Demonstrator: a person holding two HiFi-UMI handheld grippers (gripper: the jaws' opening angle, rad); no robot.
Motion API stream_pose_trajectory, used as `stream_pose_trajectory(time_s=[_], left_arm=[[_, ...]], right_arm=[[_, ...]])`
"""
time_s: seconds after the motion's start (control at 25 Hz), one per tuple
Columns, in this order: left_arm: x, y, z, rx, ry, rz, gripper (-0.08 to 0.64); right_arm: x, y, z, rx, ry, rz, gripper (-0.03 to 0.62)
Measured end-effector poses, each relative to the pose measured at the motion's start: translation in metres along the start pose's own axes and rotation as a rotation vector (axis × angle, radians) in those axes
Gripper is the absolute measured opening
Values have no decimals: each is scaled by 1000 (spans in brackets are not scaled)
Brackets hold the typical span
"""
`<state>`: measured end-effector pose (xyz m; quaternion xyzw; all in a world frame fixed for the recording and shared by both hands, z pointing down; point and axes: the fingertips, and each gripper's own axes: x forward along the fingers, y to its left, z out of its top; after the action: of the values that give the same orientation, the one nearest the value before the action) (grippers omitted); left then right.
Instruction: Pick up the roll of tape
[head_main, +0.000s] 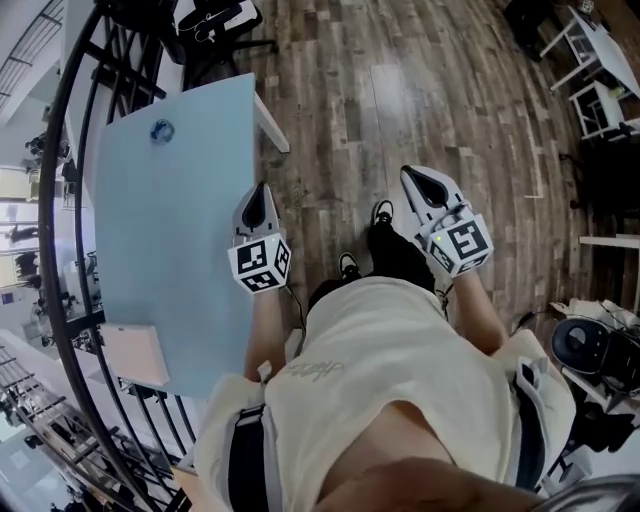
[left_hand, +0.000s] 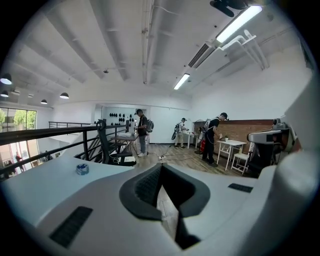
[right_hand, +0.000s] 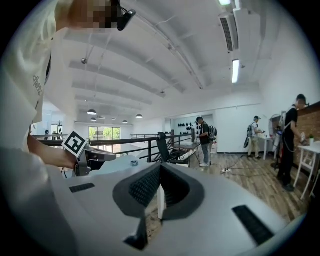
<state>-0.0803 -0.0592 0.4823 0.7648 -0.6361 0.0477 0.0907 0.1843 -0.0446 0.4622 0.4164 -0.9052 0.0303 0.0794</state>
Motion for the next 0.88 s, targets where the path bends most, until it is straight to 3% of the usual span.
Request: stream_pose_trajectory(time_s=[0.2, 0.36, 0.44, 0.56, 0.64, 0.88], left_arm=[[44, 11, 8, 18, 6, 59, 18], [93, 20, 26, 9, 11, 125, 18], [124, 21, 43, -16, 13, 149, 18], [163, 22, 63, -93, 11, 206, 18], [173, 20, 70, -121, 7, 255, 18], [188, 28, 76, -112, 27, 365, 18]], right_arm=[[62, -35, -10, -5, 3, 84, 6], [121, -71, 8, -50, -19, 183, 6], [149, -98, 24, -59, -27, 223, 6], [182, -143, 38, 2, -29, 273, 6], [194, -163, 41, 25, -22, 312, 6], [242, -190, 34, 30, -29, 411, 6]])
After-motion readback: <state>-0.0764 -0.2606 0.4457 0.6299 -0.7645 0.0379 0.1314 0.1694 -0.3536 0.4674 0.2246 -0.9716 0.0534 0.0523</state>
